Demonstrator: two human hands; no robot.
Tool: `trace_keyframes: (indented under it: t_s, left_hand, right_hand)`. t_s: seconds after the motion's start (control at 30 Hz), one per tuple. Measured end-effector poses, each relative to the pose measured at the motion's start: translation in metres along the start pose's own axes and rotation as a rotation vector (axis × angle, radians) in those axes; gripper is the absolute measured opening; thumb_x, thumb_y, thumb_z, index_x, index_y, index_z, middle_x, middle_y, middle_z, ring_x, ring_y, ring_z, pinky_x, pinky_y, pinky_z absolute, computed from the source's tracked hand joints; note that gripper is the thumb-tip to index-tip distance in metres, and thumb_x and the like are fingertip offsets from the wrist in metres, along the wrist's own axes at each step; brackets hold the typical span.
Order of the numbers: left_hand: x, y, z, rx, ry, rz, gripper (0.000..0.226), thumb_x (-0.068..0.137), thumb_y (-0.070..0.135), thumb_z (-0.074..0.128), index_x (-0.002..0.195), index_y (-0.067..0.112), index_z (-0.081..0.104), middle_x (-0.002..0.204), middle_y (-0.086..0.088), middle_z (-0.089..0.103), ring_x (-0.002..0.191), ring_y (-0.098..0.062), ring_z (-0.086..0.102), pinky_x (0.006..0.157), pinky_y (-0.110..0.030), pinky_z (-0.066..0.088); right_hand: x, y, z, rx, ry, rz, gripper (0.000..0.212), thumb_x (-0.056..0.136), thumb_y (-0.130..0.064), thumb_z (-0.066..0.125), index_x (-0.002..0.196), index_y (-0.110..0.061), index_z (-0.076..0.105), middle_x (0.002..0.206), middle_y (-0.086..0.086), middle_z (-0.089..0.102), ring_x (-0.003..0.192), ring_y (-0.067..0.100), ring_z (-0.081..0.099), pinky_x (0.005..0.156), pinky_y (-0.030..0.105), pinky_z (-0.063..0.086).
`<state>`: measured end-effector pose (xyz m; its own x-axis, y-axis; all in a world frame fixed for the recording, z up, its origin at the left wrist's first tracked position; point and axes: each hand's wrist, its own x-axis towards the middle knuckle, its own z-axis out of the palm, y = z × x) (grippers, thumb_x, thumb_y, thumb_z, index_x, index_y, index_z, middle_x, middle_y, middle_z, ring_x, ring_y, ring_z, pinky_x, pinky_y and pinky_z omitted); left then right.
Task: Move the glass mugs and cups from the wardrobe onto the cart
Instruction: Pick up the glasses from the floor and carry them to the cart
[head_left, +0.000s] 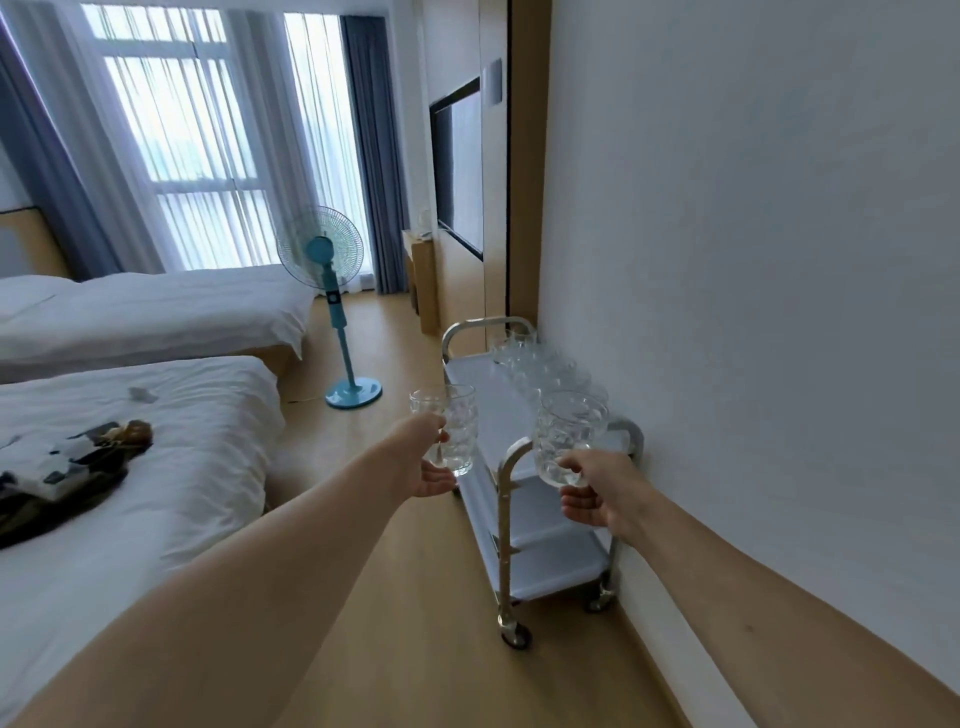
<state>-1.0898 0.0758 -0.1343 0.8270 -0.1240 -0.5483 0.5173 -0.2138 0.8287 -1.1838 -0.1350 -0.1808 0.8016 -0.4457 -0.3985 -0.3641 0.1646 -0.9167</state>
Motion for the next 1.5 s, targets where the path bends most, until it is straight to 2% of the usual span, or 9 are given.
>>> trace_keyframes:
  t_s: [0.1, 0.27, 0.43, 0.63, 0.93, 1.17, 1.23, 1.37, 1.5]
  left_hand:
    - [0.04, 0.012, -0.031, 0.002, -0.015, 0.004, 0.028, 0.104, 0.036, 0.048, 0.095, 0.01, 0.054, 0.097, -0.026, 0.059, 0.08, -0.034, 0.064, 0.063, -0.04, 0.056]
    - [0.098, 0.036, -0.081, -0.007, -0.077, -0.008, 0.029, 0.103, 0.037, 0.049, 0.099, 0.009, 0.056, 0.103, -0.029, 0.059, 0.089, -0.038, 0.065, 0.071, -0.043, 0.059]
    - [0.146, 0.056, -0.124, 0.042, -0.087, 0.0, 0.026, 0.101, 0.034, 0.051, 0.097, 0.009, 0.058, 0.092, -0.026, 0.061, 0.074, -0.035, 0.065, 0.059, -0.039, 0.057]
    - [0.203, 0.075, -0.148, 0.074, -0.11, -0.013, 0.024, 0.101, 0.03, 0.05, 0.1, 0.008, 0.058, 0.096, -0.026, 0.06, 0.078, -0.035, 0.063, 0.065, -0.041, 0.058]
    - [0.293, 0.106, -0.127, 0.146, -0.209, -0.078, 0.028, 0.101, 0.036, 0.052, 0.097, 0.009, 0.058, 0.093, -0.026, 0.06, 0.077, -0.034, 0.064, 0.069, -0.042, 0.057]
    - [0.38, 0.152, -0.07, 0.231, -0.266, -0.084, 0.028, 0.103, 0.036, 0.051, 0.103, 0.009, 0.057, 0.114, -0.032, 0.057, 0.089, -0.038, 0.063, 0.087, -0.045, 0.057]
    - [0.403, 0.166, -0.054, 0.259, -0.287, -0.11, 0.029, 0.102, 0.036, 0.052, 0.103, 0.008, 0.057, 0.114, -0.032, 0.058, 0.092, -0.039, 0.064, 0.083, -0.045, 0.058]
    - [0.442, 0.182, -0.024, 0.309, -0.32, -0.136, 0.029, 0.101, 0.036, 0.054, 0.099, 0.008, 0.059, 0.107, -0.03, 0.06, 0.085, -0.037, 0.066, 0.066, -0.042, 0.058]
    - [0.474, 0.18, 0.009, 0.355, -0.348, -0.167, 0.028, 0.102, 0.035, 0.054, 0.099, 0.007, 0.059, 0.112, -0.03, 0.06, 0.082, -0.036, 0.065, 0.065, -0.041, 0.057]
  right_hand:
    - [0.025, -0.001, 0.042, -0.013, -0.007, -0.017, 0.014, 0.09, -0.016, 0.067, 0.097, -0.005, 0.068, 0.065, 0.014, 0.065, 0.055, 0.023, 0.063, 0.052, 0.03, 0.056]
    - [0.06, -0.011, 0.114, 0.009, 0.019, 0.037, 0.016, 0.091, -0.015, 0.065, 0.103, -0.005, 0.066, 0.069, 0.015, 0.064, 0.056, 0.023, 0.062, 0.053, 0.031, 0.057]
    - [0.093, -0.012, 0.17, 0.108, 0.056, 0.114, 0.018, 0.091, -0.014, 0.063, 0.105, -0.003, 0.065, 0.074, 0.017, 0.061, 0.059, 0.025, 0.061, 0.052, 0.032, 0.057]
    - [0.124, -0.003, 0.209, 0.138, 0.101, 0.17, 0.017, 0.092, -0.014, 0.063, 0.104, -0.002, 0.065, 0.073, 0.016, 0.062, 0.061, 0.023, 0.062, 0.053, 0.031, 0.057]
    - [0.21, -0.011, 0.217, 0.19, 0.153, 0.224, 0.02, 0.09, -0.016, 0.066, 0.106, -0.003, 0.065, 0.076, 0.017, 0.062, 0.065, 0.024, 0.062, 0.054, 0.032, 0.058]
    - [0.304, -0.025, 0.2, 0.247, 0.195, 0.242, 0.023, 0.089, -0.016, 0.067, 0.106, -0.001, 0.063, 0.072, 0.017, 0.063, 0.06, 0.026, 0.063, 0.056, 0.034, 0.059]
    - [0.329, -0.03, 0.193, 0.259, 0.205, 0.277, 0.023, 0.09, -0.016, 0.067, 0.106, -0.002, 0.061, 0.075, 0.017, 0.063, 0.061, 0.026, 0.062, 0.055, 0.033, 0.058]
    - [0.372, -0.035, 0.184, 0.272, 0.236, 0.325, 0.02, 0.091, -0.016, 0.066, 0.103, -0.002, 0.061, 0.08, 0.018, 0.061, 0.064, 0.027, 0.06, 0.053, 0.032, 0.058]
    - [0.4, -0.032, 0.179, 0.324, 0.284, 0.364, 0.02, 0.094, -0.023, 0.066, 0.096, -0.005, 0.059, 0.083, 0.019, 0.06, 0.066, 0.026, 0.059, 0.053, 0.031, 0.058]
